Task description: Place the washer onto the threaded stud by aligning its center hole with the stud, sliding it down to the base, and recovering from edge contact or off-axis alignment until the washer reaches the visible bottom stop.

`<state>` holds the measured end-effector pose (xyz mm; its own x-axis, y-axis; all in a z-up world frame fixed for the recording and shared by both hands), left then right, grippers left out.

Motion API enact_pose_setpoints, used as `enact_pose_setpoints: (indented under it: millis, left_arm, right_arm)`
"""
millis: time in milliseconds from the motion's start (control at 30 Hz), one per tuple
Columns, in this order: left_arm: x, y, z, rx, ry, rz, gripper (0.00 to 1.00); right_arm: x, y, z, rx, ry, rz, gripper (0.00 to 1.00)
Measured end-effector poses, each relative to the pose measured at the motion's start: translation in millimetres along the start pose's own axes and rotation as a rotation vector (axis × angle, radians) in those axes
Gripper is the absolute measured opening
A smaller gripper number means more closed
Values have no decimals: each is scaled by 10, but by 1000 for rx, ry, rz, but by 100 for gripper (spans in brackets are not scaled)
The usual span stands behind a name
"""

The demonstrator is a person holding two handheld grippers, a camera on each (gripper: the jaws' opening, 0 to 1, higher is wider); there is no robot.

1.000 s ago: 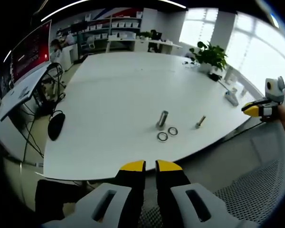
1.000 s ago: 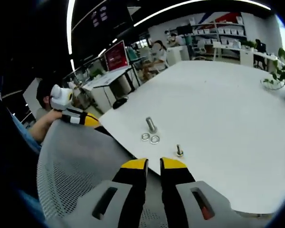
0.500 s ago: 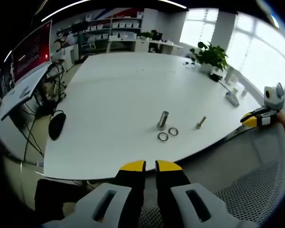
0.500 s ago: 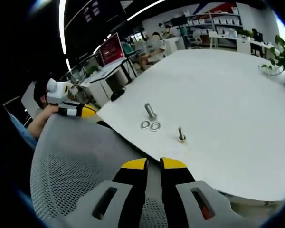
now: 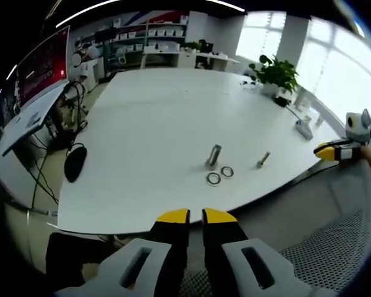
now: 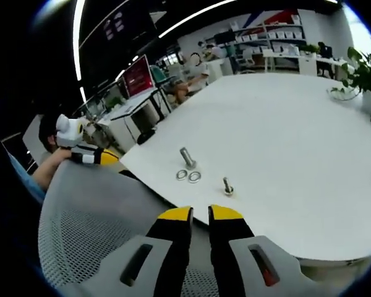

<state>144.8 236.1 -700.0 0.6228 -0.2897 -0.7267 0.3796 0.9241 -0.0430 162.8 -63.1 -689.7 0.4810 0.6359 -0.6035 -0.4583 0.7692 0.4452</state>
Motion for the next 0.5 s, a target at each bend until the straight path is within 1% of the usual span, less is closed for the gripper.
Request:
enact_pose_setpoints:
  millis: [167,200,267,500]
  left_arm:
    - [-6,5,7,-7,-10,2,6]
    - [-7,4,9,-7,-12,1,6]
    - [-11,-8,13,-3,-15,-5,6]
    - [-3,-17,1,11,-3,-16,5]
  right_arm:
    - [7,12,-6,-1,0,-2,13]
    - [6,14,-11,5,-2,-2,12]
    - [-8,-1,0,16,-12,-6,7]
    - [-8,-1,0,8,-7,-6,4]
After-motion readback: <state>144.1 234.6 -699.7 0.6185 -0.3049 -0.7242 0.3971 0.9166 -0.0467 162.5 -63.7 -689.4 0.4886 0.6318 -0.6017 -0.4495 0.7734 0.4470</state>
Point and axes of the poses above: the point that each gripper's makers call its tool centre point, and the gripper's own axes: x roughly forward along the fingers, y roughly to its left, z roughly out of its top, the point moved 1 cm from there along -x, roughly backward along the fingers, and after that the axes turned 9 degrees about x, right-handed, at the moved point
